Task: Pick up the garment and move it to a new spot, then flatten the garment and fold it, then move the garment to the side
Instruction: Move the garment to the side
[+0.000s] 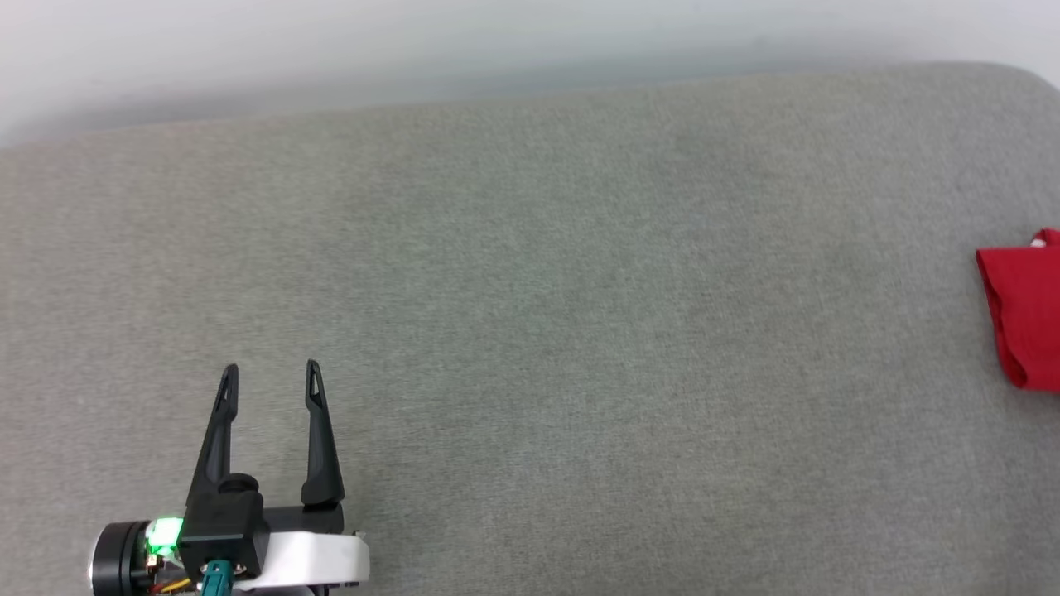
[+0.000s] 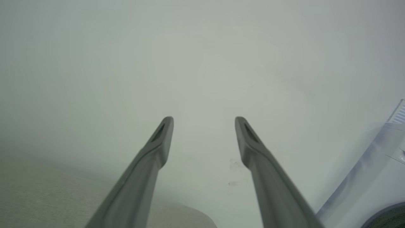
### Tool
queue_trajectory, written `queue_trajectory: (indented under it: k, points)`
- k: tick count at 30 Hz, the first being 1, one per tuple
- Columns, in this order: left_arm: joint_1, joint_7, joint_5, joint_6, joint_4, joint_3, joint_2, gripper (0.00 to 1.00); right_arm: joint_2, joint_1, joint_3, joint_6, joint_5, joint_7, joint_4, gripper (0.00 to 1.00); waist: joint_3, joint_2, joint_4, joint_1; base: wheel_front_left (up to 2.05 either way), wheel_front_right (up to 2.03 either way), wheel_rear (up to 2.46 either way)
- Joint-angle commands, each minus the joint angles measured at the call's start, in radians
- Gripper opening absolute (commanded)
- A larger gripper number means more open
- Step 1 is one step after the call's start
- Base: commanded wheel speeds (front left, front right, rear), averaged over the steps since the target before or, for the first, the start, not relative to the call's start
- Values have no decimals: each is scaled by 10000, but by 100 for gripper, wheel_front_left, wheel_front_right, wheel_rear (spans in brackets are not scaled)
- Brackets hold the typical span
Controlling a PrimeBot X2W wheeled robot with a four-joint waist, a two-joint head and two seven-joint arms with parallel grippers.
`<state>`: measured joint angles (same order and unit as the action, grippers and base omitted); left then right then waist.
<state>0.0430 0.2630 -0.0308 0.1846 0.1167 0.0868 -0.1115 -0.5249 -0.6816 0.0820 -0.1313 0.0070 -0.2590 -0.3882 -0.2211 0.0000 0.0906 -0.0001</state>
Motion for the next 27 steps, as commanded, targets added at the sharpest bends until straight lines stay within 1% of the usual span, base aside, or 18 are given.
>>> queue_trajectory:
  k: [1, 5, 6, 9, 11, 18, 19, 23, 27]
  points:
    - [174, 20, 49, -48, -83, -41, 68, 100, 565, 588, -34, 10, 1, -56, 616, 100, 411, 0, -324, 1, 0, 0, 0]
    - [351, 19, 109, -72, -249, -51, 125, 100, 1697, 1844, -14, 10, 108, -52, 1879, 100, 746, 0, -556, 1, 0, 0, 0]
    - [402, 19, 104, -85, -337, -50, 146, 100, 2251, 2528, -29, 10, 140, -54, 2331, 100, 904, 0, -643, 1, 0, 0, 0]
    - [557, 19, 111, -156, -447, -17, 170, 100, 2989, 3595, -11, 12, 264, -55, 2778, 100, 1143, 0, -792, 1, 0, 0, 0]
    - [611, 19, 120, -210, -526, 7, 187, 100, 3329, 4227, 33, 10, 341, -56, 3008, 100, 1290, 0, -889, 1, 0, 0, 0]
    - [857, 19, 132, -330, -774, 52, 234, 100, 4175, 6112, 192, 12, 567, -56, 3470, 100, 1741, 0, -1111, 1, 0, 0, 0]
    - [857, 19, 132, -330, -774, 52, 234, 100, 4175, 6112, 192, 12, 567, -56, 3470, 100, 1741, 0, -1111, 1, 0, 0, 0]
    - [1045, 19, 72, -428, -941, 62, 268, 100, 4506, 6903, 282, 10, 656, -56, 3694, 100, 2002, 0, -1162, 1, 0, 0, 0]
    - [1211, 19, 25, -530, -1092, 109, 309, 100, 4665, 7591, 384, 10, 757, -57, 3921, 100, 2196, 0, -1200, 1, 0, 0, 0]
